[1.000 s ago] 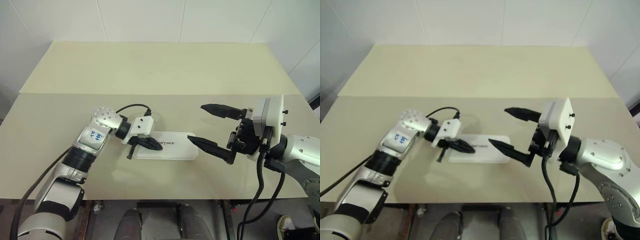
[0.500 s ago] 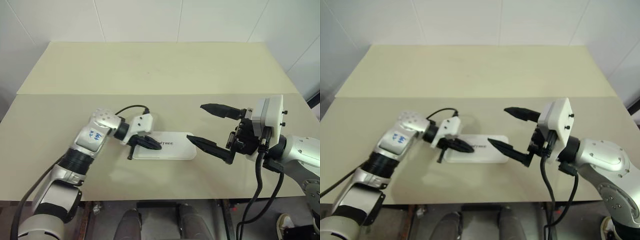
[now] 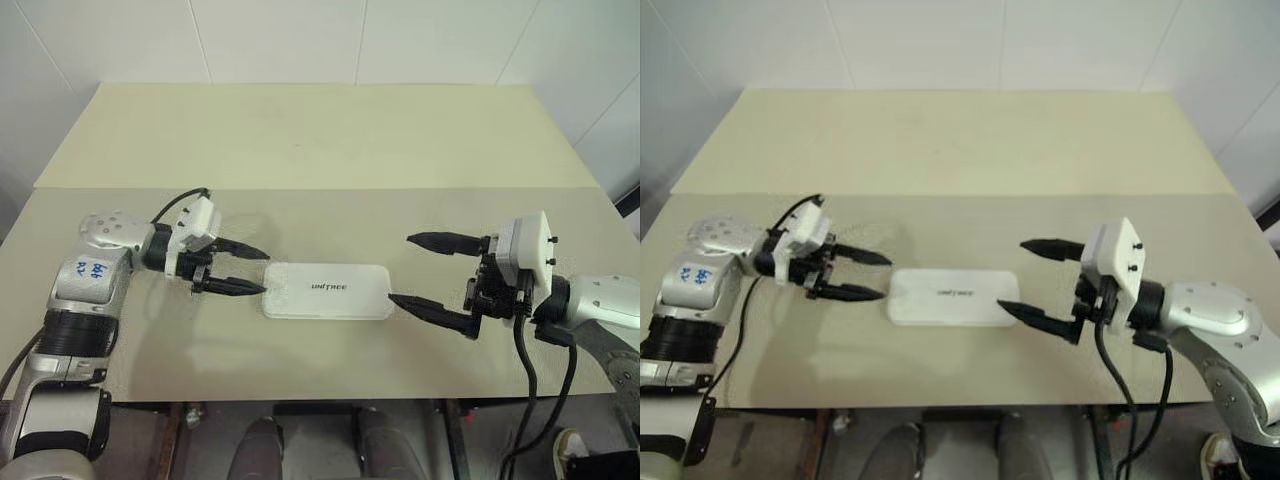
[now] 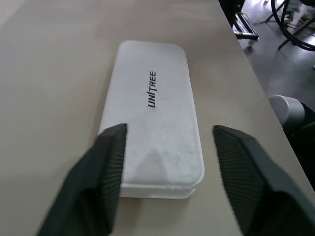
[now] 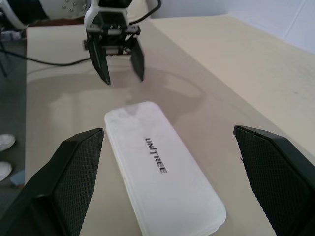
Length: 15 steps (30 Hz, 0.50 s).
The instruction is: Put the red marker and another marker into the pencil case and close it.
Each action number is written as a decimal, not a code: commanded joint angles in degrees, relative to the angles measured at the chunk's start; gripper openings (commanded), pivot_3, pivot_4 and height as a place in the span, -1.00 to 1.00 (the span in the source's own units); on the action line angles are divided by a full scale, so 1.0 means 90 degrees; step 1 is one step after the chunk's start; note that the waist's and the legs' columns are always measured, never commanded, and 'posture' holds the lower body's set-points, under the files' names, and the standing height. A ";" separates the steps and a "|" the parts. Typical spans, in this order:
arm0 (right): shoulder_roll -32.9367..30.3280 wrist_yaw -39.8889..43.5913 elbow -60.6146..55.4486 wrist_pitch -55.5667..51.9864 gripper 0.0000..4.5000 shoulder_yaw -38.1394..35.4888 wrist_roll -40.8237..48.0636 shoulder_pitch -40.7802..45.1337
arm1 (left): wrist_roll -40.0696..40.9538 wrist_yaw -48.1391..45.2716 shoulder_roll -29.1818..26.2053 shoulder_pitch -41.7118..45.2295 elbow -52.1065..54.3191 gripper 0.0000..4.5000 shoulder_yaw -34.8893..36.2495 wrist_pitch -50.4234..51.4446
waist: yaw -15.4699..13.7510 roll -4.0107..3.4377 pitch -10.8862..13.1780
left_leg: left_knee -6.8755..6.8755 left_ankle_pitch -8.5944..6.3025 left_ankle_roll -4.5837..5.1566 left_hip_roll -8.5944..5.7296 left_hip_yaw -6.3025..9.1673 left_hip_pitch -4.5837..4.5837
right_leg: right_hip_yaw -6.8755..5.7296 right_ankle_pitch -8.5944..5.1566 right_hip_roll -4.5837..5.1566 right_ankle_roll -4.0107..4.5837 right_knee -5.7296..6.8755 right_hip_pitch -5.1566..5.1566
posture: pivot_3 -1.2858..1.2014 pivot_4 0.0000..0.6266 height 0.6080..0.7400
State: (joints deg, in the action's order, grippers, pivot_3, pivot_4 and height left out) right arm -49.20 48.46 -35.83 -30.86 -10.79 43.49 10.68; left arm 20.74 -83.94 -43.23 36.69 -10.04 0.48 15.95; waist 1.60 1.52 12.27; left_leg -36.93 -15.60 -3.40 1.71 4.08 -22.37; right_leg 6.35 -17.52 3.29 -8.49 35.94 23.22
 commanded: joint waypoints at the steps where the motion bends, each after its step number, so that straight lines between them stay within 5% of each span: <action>1: 0.0046 0.0340 0.0152 0.0368 1.00 0.0125 -0.0211 0.0086 | 0.0225 0.0260 0.0095 -0.0029 0.0075 0.93 0.0330 -0.0217 | 0.0000 0.0000 0.0000 | -0.0001 0.0000 0.0000 0.0000 0.0000 0.0000 | 0.0000 0.0000 0.0000 0.0000 0.0000 0.0000 | 0.03 -0.52 1.00; 15: 0.0143 0.0675 0.0567 0.0930 1.00 0.0195 -0.0842 -0.0065 | 0.0275 0.0362 0.0376 0.0071 -0.0047 0.98 0.0117 -0.0639 | -0.0001 0.0000 0.0000 | -0.0001 0.0000 0.0000 0.0000 0.0000 -0.0001 | 0.0000 0.0001 0.0000 -0.0002 0.0001 0.0000 | 0.03 -0.52 1.00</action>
State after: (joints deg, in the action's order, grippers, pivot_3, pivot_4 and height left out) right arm -48.39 54.11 -30.04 -23.89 -8.24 36.06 10.27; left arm 22.82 -80.18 -39.57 36.20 -10.32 1.14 11.16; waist 1.59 1.52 12.27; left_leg -36.93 -15.60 -3.41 1.71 4.08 -22.38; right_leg 6.35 -17.50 3.29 -8.52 35.94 23.22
